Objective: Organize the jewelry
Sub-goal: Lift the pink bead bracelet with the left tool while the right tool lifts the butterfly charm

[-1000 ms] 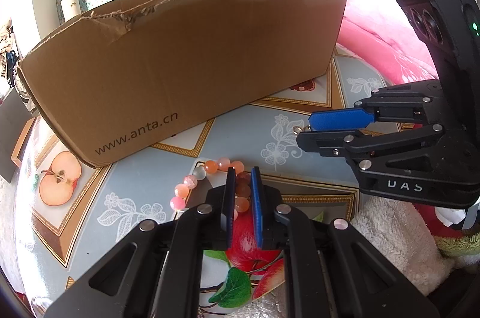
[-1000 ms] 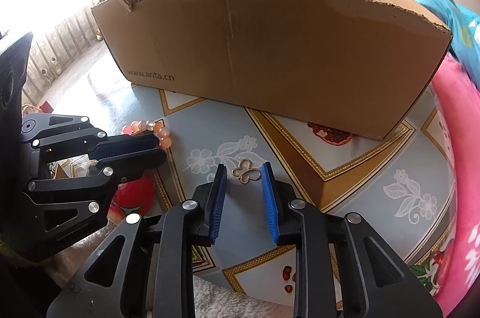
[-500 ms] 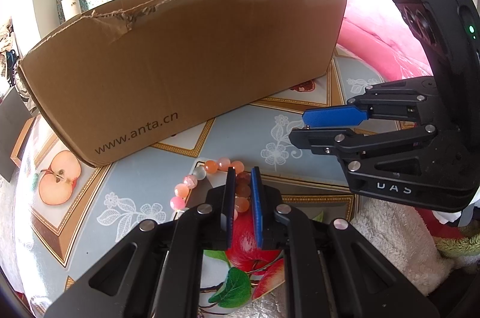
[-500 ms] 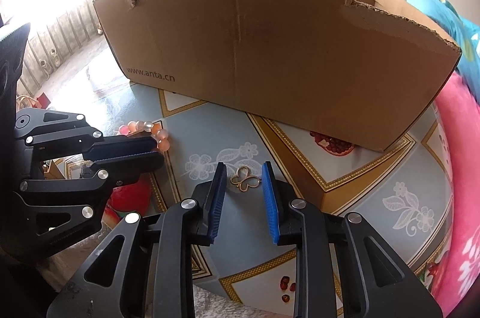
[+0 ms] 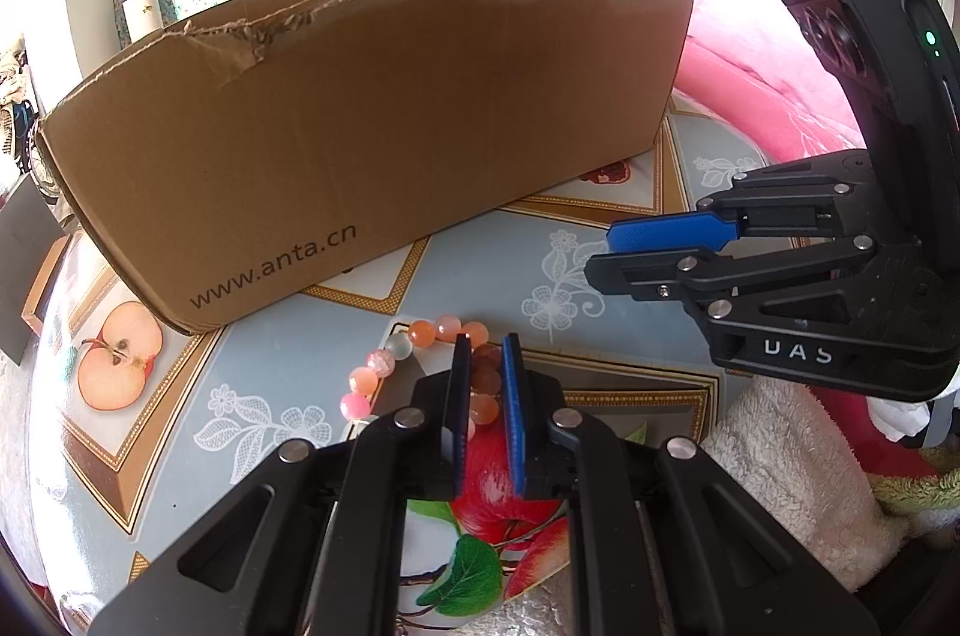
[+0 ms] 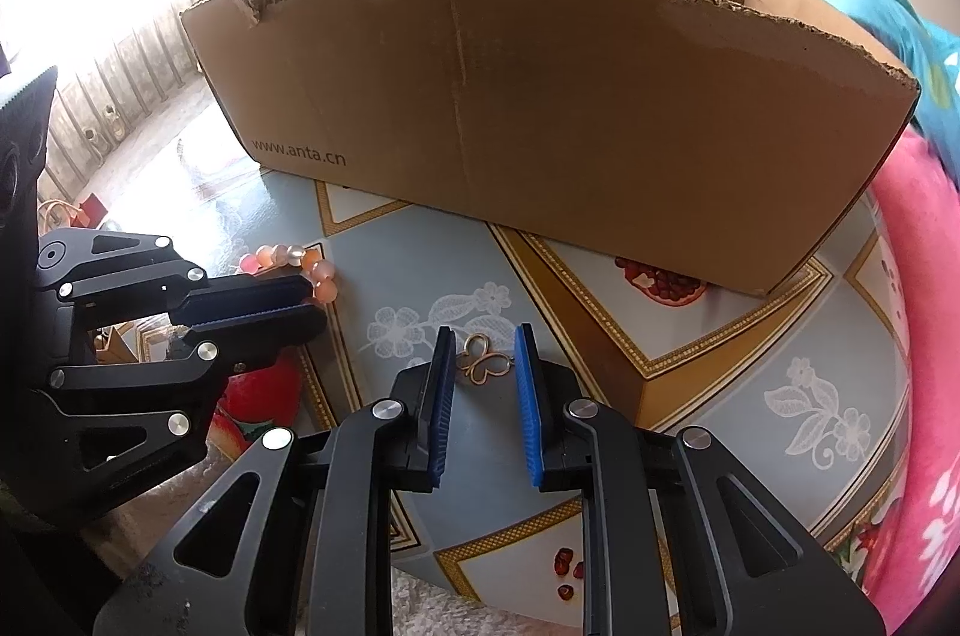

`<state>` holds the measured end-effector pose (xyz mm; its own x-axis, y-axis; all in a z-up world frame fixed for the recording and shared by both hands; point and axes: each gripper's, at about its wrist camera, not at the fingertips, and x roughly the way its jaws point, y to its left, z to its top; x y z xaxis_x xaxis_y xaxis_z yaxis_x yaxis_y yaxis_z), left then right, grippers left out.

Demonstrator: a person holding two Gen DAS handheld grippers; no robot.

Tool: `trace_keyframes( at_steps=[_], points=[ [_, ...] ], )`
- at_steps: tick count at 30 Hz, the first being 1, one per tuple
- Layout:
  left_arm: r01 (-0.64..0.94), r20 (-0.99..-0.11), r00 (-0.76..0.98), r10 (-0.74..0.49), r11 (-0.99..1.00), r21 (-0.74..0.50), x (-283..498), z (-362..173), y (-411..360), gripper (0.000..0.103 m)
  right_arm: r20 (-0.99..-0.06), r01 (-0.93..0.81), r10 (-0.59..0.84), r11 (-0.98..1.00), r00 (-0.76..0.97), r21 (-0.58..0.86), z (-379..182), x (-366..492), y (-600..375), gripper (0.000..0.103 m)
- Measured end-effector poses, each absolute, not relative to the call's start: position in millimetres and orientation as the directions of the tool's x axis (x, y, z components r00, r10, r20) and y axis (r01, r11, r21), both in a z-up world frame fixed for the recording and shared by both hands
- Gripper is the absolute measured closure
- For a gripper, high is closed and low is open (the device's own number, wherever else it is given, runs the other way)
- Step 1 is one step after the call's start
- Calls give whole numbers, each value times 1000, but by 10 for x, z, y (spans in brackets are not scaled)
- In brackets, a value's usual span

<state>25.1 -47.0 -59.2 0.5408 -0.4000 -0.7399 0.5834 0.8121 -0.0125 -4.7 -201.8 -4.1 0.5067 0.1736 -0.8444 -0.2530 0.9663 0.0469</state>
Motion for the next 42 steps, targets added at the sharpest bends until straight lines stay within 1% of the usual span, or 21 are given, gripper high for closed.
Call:
trace_keyframes(
  at_steps=[1,2,9,12,13,14,18,22,24,27,29,31,32,42],
  points=[
    [584,-740,541,-400,812,-12,251,-592,-471,93,-845,-249,177,967,505,54,-36,-44,-2037,94],
    [583,-740,542,-400,812,-11,252,-592,-472,93,-846,-245,187,967,500,69,-31,-47,-2063,96],
    [584,-739,542,-399,812,-10,247,-589,-472,93,-842,-221,195,971,502,93,52,-98,-2174,95],
    [584,-739,542,-399,812,-10,252,-586,-475,93,-841,-224,187,971,508,81,103,-133,-2177,85],
    [584,-739,542,-399,812,-10,251,-587,-471,93,-841,-225,179,972,511,70,108,-145,-2169,78],
    [584,-739,542,-400,812,-11,253,-586,-472,93,-842,-227,176,972,510,65,99,-141,-2144,76],
    [585,-739,543,-400,811,-9,246,-588,-470,93,-850,-243,166,969,499,46,69,-117,-2102,74],
    [587,-739,542,-400,810,-9,249,-586,-475,93,-866,-297,144,955,478,-5,37,-68,-2021,74],
    [587,-739,542,-401,810,-9,248,-587,-477,93,-874,-324,158,946,460,0,33,-40,-2012,74],
    [586,-738,542,-401,810,-9,249,-587,-471,93,-887,-355,170,935,430,6,43,7,-2037,78],
    [587,-739,542,-401,810,-9,248,-587,-468,93,-893,-375,175,927,414,7,72,16,-2057,85],
    [587,-738,542,-402,810,-10,252,-584,-472,93,-899,-383,180,923,399,14,74,32,-2061,86],
    [587,-738,542,-401,810,-10,248,-587,-467,93,-901,-389,179,921,394,13,76,33,-2061,88],
    [589,-734,541,-410,808,-17,248,-586,-460,93,-909,-384,187,923,372,33,68,72,-2046,89]
  ],
)
